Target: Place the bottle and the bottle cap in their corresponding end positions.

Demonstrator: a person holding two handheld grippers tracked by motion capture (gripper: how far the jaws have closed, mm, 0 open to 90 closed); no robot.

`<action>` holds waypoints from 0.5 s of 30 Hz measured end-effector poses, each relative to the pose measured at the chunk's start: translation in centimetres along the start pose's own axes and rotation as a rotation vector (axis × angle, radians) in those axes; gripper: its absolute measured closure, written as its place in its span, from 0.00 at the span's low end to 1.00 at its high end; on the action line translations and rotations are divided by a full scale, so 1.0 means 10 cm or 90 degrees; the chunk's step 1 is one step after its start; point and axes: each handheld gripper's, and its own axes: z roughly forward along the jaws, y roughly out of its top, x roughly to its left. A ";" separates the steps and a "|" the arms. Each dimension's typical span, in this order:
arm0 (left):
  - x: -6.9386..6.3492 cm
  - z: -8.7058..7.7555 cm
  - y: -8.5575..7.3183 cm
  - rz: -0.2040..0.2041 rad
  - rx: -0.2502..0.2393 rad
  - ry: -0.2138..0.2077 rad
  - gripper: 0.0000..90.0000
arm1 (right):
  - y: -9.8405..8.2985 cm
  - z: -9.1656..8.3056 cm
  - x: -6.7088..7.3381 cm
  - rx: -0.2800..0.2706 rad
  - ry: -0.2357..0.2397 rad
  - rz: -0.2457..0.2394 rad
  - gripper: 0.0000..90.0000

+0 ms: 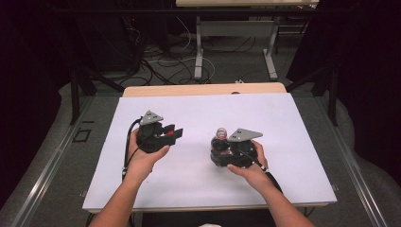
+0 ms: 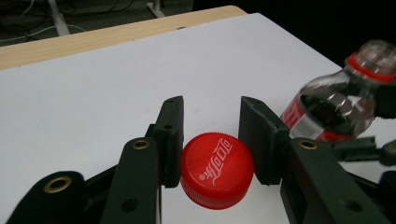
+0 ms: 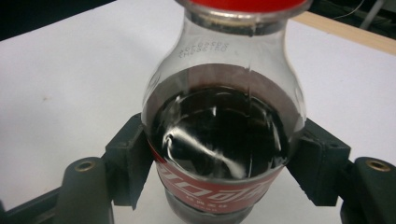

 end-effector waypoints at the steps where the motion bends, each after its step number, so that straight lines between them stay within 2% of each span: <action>1: 0.02 0.01 -0.02 -0.002 -0.006 0.006 0.68 | 0.01 0.00 -0.03 -0.001 -0.007 0.006 0.33; 4: 0.09 0.00 -0.08 -0.017 0.001 0.013 0.68 | 0.02 0.02 -0.13 -0.001 -0.022 0.009 0.33; 6: 0.14 0.00 -0.12 -0.027 0.003 0.017 0.68 | 0.03 0.03 -0.17 0.004 -0.033 0.022 0.33; 9: 0.22 -0.01 -0.19 -0.053 0.000 0.017 0.68 | 0.07 0.06 -0.26 0.001 -0.045 0.029 0.33; 13: 0.30 -0.01 -0.25 -0.067 0.001 0.012 0.68 | 0.16 0.11 -0.34 -0.002 -0.066 0.034 0.33; 15: 0.33 -0.02 -0.28 -0.068 -0.001 0.017 0.68 | 0.21 0.15 -0.39 -0.006 -0.075 0.034 0.33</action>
